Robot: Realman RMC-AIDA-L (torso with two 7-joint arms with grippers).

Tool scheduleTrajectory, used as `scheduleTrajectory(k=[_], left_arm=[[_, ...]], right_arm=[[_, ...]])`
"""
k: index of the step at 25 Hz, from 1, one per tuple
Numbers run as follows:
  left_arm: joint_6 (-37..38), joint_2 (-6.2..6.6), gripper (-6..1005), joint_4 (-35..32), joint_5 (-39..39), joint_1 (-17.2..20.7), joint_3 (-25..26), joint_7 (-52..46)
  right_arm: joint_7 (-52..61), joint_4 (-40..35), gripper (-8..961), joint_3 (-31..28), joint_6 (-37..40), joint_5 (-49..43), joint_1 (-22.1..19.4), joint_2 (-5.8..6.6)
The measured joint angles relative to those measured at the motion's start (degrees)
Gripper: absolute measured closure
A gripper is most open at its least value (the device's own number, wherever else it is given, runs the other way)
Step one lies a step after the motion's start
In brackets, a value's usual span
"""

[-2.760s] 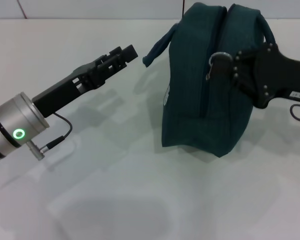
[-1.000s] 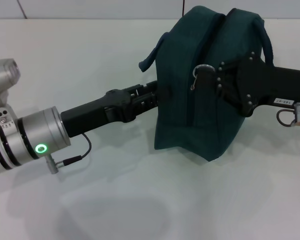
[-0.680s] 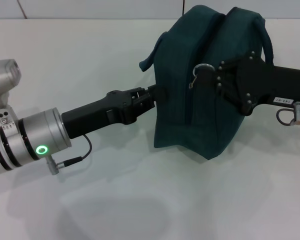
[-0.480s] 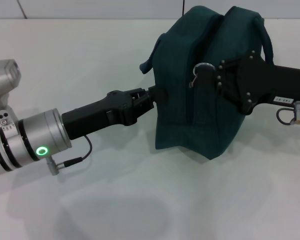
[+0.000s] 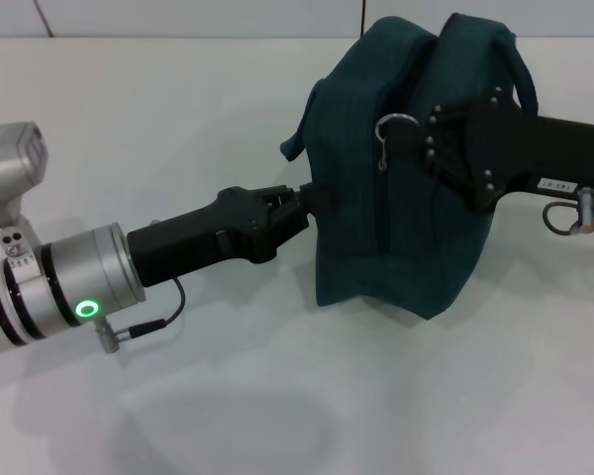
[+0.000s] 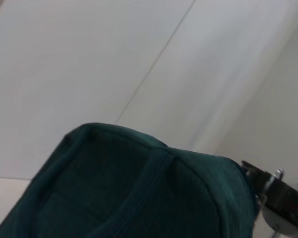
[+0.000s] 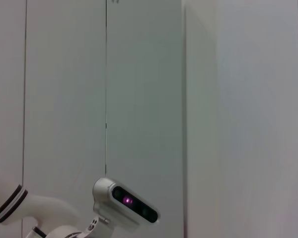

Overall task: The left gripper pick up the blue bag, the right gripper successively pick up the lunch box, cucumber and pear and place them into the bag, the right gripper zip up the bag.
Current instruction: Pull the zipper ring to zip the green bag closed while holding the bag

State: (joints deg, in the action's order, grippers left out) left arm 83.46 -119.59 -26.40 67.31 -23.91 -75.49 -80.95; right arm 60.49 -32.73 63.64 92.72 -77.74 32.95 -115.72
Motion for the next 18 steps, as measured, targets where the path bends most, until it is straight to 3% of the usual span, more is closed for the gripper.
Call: scheduleTrajectory(k=[11, 18], left_arm=[[2.09, -0.03, 940, 0.67, 1.85, 0.16, -0.01, 3.89], [2.23, -0.03, 945, 0.77, 2.92, 0.49, 0.0, 4.96]], right_arm=[[2.52, 0.0, 949, -0.19, -2.1, 0.9, 0.7, 0.18], [10.45, 0.06, 949, -0.07, -4.24, 0.84, 1.97, 0.41]])
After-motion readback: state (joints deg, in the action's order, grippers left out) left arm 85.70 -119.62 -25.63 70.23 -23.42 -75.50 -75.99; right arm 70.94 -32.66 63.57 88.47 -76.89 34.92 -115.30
